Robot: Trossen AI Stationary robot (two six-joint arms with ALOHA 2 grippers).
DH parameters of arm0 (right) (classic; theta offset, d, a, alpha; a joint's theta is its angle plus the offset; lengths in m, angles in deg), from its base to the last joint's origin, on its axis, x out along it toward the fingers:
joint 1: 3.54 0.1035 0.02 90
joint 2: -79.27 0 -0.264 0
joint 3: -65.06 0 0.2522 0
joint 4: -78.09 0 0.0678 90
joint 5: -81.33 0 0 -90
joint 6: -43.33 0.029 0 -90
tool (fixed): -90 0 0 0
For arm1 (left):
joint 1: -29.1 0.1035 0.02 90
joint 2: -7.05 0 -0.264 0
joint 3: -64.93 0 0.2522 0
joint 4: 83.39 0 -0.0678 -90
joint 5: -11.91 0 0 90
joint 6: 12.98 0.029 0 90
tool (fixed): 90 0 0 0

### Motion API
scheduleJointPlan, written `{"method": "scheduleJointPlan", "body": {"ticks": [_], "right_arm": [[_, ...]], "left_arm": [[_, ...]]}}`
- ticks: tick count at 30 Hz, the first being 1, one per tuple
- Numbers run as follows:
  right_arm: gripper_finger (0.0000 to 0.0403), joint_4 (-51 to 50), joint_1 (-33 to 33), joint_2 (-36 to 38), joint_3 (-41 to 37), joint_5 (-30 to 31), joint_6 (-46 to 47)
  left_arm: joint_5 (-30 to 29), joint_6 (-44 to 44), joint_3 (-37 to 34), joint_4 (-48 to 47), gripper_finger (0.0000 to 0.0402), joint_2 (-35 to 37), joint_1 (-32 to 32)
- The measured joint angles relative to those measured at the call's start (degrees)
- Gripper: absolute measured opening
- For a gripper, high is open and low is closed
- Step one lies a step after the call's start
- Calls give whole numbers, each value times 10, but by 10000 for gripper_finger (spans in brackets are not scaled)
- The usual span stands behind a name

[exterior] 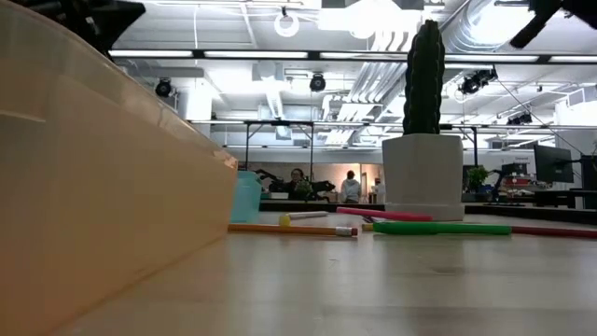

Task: Sort pens & pencils
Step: Put the green pen into the green bin

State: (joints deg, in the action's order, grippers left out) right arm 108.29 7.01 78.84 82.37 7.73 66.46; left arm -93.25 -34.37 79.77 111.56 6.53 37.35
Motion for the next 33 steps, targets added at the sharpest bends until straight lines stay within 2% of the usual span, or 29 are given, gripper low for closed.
{"method": "scheduleJointPlan", "body": {"ticks": [3,7,15,18,25,33], "right_arm": [[117,-63,0,0,17,30,32],[117,-133,0,-12,51,42,55],[109,-250,0,-111,160,42,52],[83,-301,0,-156,201,41,54],[7,-323,0,-233,264,18,51],[14,-426,0,-301,317,17,103]], "left_arm": [[5,7,17,-15,1,0,0],[19,16,51,-78,1,0,0],[49,16,122,-227,1,-27,0],[66,16,137,-229,1,-58,0],[104,24,195,-229,1,-163,0],[148,89,294,-241,1,-293,0]]}}
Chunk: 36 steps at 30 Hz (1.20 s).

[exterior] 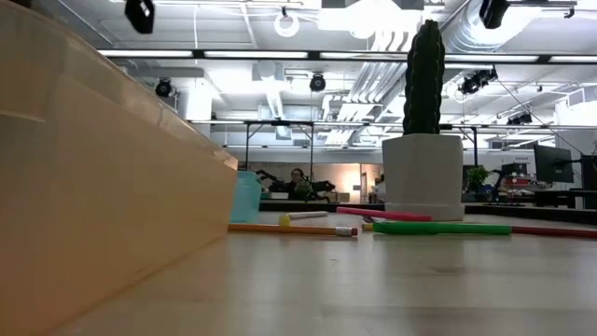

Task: Sort pens & pencils
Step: Put the green pen into the green bin

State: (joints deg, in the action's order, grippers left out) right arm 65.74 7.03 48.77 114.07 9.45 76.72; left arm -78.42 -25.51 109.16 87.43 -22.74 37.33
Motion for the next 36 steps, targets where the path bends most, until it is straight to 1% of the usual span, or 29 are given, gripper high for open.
{"method": "scheduleJointPlan", "body": {"ticks": [3,7,12,19,24,31,36], "right_arm": [[8,-38,0,-31,20,-8,14],[1,-62,0,-69,44,-30,26],[0,-78,0,-116,75,-47,27],[0,-188,0,-187,151,-54,21],[0,-254,0,-241,213,-72,-16],[0,-269,0,-306,275,-104,-109],[0,-269,0,-342,297,-109,-143]], "left_arm": [[11,20,44,-44,1,-41,0],[28,38,93,-109,1,-88,0],[54,47,122,-124,1,-129,0],[79,46,128,-121,1,-157,0],[91,42,128,-119,1,-169,0],[88,42,128,-120,1,-169,0],[88,41,128,-121,1,-169,0]]}}
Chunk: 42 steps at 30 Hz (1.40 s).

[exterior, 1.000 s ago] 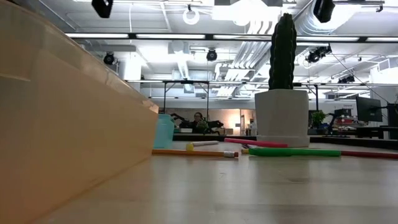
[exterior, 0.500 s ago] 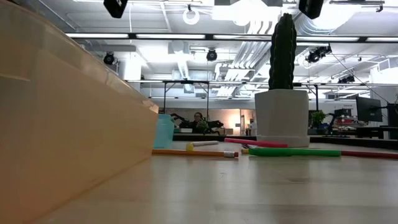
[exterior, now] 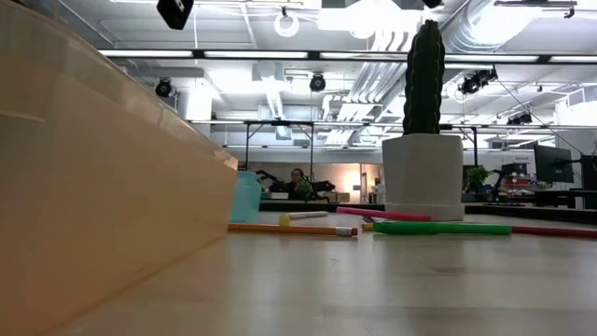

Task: Sort pens & pencils
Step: Put the green pen into the green bin

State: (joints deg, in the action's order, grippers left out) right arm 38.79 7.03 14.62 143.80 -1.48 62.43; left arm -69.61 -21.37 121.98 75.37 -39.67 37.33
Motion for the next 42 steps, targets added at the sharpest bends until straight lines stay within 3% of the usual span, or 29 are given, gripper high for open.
{"method": "scheduleJointPlan", "body": {"ticks": [14,22,35,42], "right_arm": [[0,-92,-8,-63,3,-2,67],[0,-106,-31,-94,3,-2,77],[0,-125,-77,-185,3,-78,69],[16,-124,-92,-215,3,-83,63]], "left_arm": [[-21,-10,0,-13,0,0,0],[-51,-9,0,-78,0,0,0],[-96,11,0,-112,1,0,0],[-110,11,0,-112,1,0,0]]}}
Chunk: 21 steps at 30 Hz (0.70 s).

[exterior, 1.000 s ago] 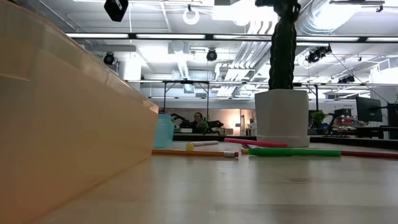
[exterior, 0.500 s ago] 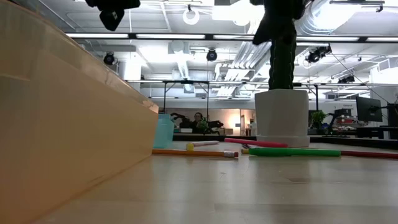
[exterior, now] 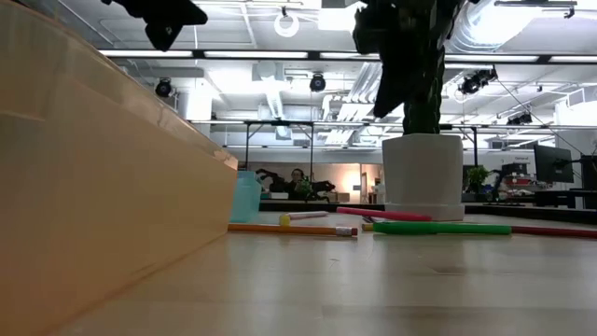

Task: Sort pens & pencils
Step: Put the green pen into the green bin

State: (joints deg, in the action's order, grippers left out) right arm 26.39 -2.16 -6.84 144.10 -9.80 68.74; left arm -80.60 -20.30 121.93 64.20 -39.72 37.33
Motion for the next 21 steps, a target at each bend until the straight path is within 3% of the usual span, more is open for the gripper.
{"method": "scheduleJointPlan", "body": {"ticks": [7,21], "right_arm": [[47,0,-23,-5,0,22,-21],[48,-55,-36,-9,-5,54,-65]], "left_arm": [[-15,0,0,0,1,0,0],[-19,-6,0,-8,1,-3,0]]}}
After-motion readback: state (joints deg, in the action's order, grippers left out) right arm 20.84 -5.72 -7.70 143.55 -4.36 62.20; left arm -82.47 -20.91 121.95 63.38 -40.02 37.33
